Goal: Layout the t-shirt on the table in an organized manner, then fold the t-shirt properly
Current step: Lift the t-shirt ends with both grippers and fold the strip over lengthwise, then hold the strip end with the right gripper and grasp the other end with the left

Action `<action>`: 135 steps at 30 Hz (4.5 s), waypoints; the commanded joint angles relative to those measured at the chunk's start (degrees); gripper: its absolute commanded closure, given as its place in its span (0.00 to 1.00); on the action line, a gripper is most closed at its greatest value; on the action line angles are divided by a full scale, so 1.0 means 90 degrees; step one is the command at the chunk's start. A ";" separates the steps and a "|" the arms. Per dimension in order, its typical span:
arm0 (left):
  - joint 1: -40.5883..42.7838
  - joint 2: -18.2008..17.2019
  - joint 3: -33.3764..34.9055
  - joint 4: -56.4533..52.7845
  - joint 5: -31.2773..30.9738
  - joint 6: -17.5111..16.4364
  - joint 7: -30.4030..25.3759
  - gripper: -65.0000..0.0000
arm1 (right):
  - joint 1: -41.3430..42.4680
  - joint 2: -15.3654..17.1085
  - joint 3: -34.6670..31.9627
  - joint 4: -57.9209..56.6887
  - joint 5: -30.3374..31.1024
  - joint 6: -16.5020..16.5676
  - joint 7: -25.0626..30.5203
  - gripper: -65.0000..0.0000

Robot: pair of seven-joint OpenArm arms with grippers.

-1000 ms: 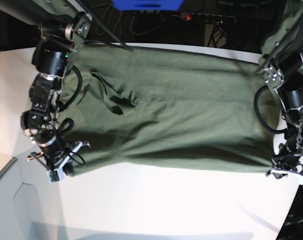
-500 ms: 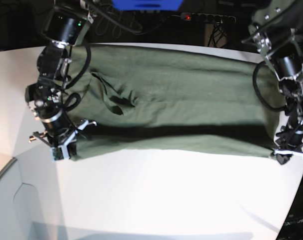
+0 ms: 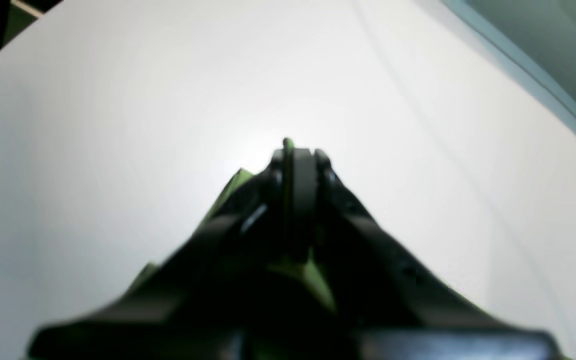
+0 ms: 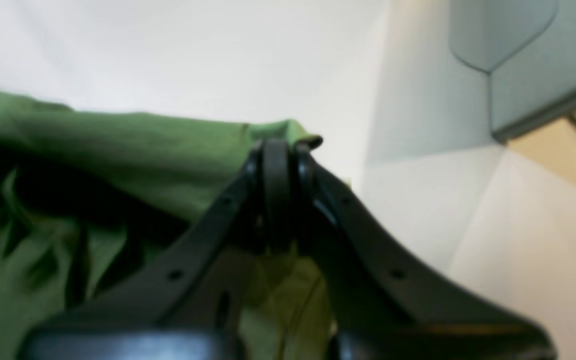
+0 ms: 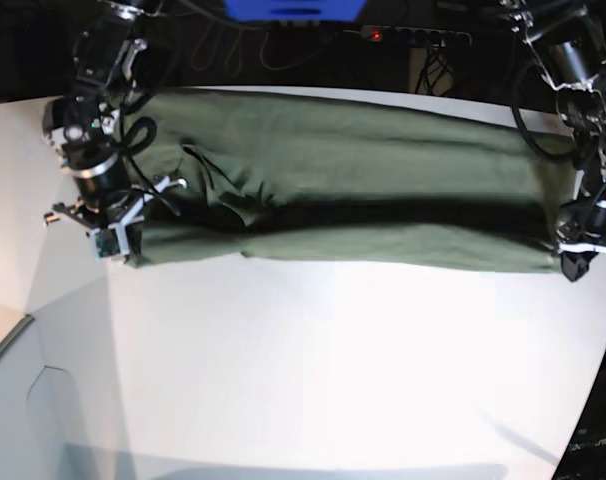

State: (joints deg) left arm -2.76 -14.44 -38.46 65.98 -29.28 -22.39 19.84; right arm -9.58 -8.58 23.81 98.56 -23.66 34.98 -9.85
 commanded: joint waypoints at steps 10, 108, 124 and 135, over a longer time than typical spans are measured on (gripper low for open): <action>0.0478 -0.0130 -0.0030 0.0635 -0.0112 -0.0037 -0.0138 1.00 | -0.0894 -0.0009 -0.0179 0.0658 0.0084 0.0064 0.0181 1.00; 0.1299 -0.0628 0.0214 0.0020 -0.0034 -0.0047 -0.0128 0.99 | -0.1392 0.0108 -0.0551 -0.0895 0.0045 0.0064 0.0142 1.00; 0.1123 -0.0774 0.0234 -0.0693 -0.0034 -0.0037 -0.0148 0.22 | -0.1362 0.0108 -0.0580 -0.0895 0.0055 0.0064 0.0142 1.00; 0.0693 -0.0814 0.0244 -0.1270 0.0249 0.0002 -0.0158 0.20 | -0.1362 0.0128 -0.0551 -0.0895 0.0055 0.0064 0.0142 1.00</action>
State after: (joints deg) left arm 4.36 -20.56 -36.10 53.76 -26.04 -22.09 19.05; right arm -21.96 -7.51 18.74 89.65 -23.62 35.14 -9.47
